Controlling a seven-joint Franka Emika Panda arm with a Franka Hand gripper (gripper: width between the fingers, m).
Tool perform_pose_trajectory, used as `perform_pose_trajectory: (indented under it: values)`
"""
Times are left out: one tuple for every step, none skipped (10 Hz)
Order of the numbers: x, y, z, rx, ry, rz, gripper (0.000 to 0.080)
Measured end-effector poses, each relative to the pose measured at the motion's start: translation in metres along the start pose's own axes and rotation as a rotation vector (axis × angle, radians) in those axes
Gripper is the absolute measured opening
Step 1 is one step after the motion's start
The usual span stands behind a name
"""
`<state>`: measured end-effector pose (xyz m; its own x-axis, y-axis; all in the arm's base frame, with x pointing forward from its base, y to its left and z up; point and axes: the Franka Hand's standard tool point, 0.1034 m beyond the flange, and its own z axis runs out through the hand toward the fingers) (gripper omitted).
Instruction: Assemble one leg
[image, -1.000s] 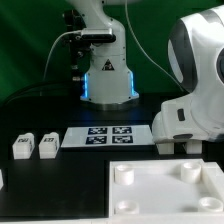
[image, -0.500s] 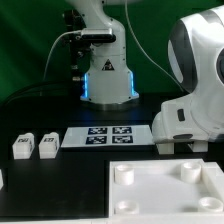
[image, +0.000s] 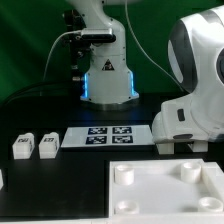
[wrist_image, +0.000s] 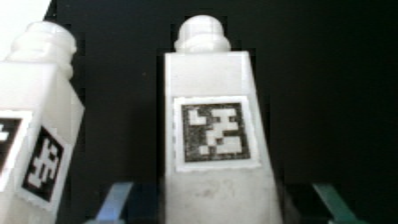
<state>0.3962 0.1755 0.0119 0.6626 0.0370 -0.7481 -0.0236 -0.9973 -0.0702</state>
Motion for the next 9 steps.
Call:
perform_pose_trajectory:
  values:
    - [0.0, 0.0, -0.002, 0.001, 0.003, 0.0, 0.0292]
    - [0.0, 0.002, -0.021, 0.008, 0.027, -0.024, 0.0292]
    - [-0.009, 0.008, -0.048, 0.014, 0.037, -0.044, 0.0292]
    - [-0.019, 0.015, -0.073, 0.022, 0.04, -0.055, 0.0292]
    - [-0.019, 0.016, -0.097, 0.031, 0.142, -0.052, 0.0292]
    - [-0.033, 0.018, -0.119, 0.026, 0.245, -0.049, 0.0292]
    - [-0.051, 0.015, -0.135, 0.012, 0.456, -0.057, 0.0294]
    - [-0.052, 0.018, -0.126, 0.009, 0.571, -0.055, 0.0294]
    - [-0.044, 0.017, -0.125, 0.016, 0.654, -0.057, 0.0294]
